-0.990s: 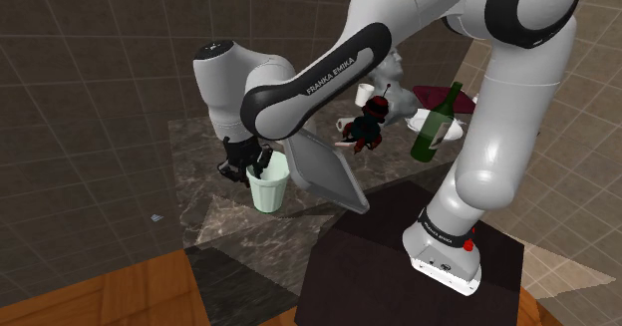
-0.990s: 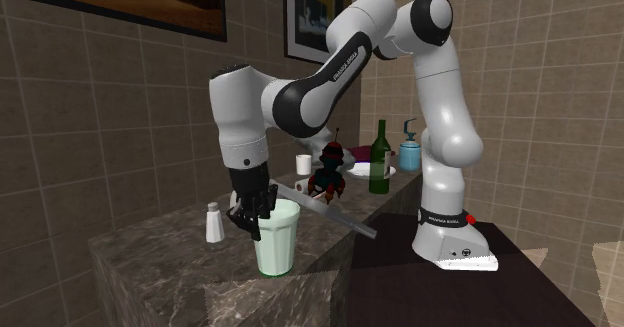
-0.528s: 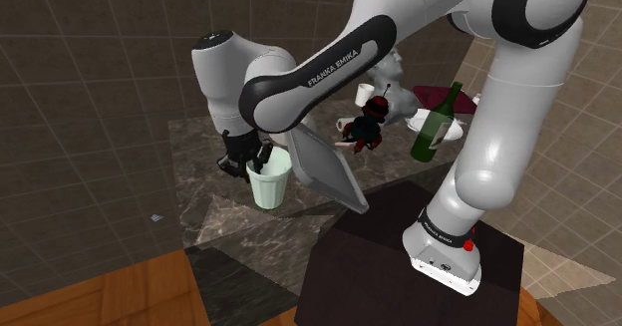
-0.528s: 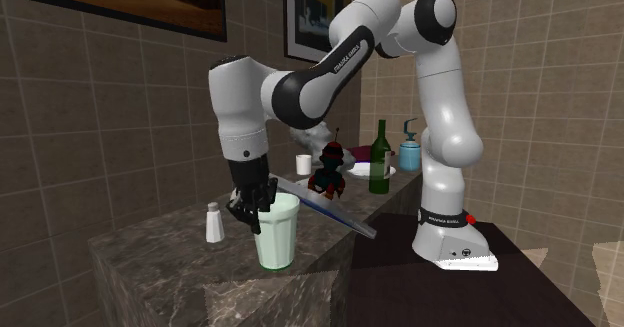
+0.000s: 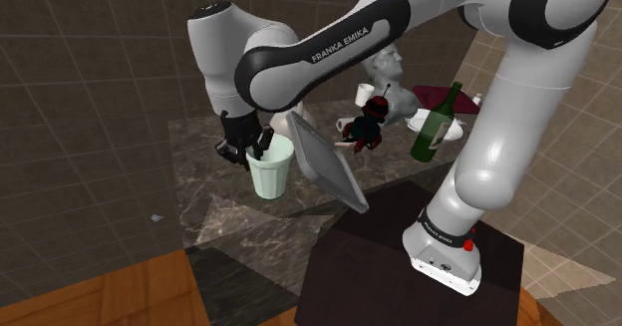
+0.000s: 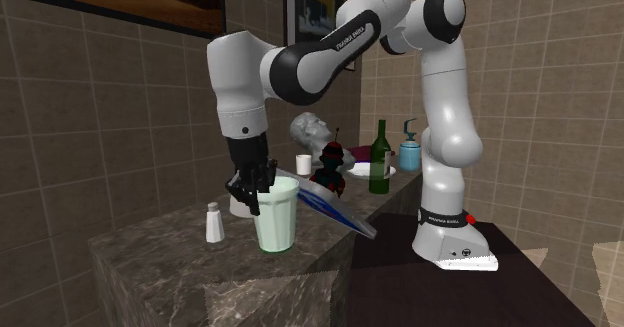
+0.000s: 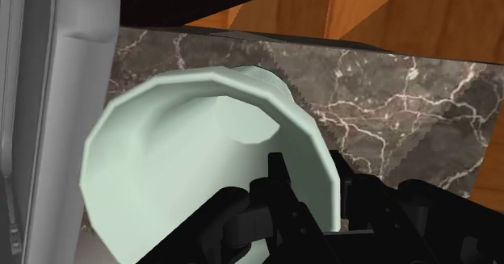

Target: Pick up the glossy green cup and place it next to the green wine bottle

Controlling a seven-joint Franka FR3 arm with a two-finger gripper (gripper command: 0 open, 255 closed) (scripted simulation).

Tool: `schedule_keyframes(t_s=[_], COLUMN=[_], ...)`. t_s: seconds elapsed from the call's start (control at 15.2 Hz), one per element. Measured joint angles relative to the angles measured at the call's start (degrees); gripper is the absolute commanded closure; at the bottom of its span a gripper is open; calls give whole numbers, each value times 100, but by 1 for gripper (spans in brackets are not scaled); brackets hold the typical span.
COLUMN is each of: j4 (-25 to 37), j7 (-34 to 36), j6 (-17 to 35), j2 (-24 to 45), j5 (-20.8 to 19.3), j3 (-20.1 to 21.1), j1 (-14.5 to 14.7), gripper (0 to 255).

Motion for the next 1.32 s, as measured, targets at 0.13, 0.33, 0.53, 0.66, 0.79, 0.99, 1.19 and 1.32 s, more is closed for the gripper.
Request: schedule_keyframes(t_s=[0.13, 0.33, 0.53, 0.66, 0.79, 0.99, 1.19, 1.32], j4=[92, 200, 373, 451, 553, 733, 917, 1010], j7=[-38, -120, -167, -216, -255, -311, -348, -376], j6=[-136, -332, -539, -677, -827, -1051, -1269, -1392], j2=[-60, -180, -228, -308, -373, -432, -477, -517], j5=[49, 136, 178, 233, 279, 322, 356, 381], j3=[12, 20, 27, 31, 36, 36, 40, 40], j1=[-2, -22, -23, -33, -36, -44, -44, -47], gripper=[255, 255, 255, 255, 255, 255, 255, 255])
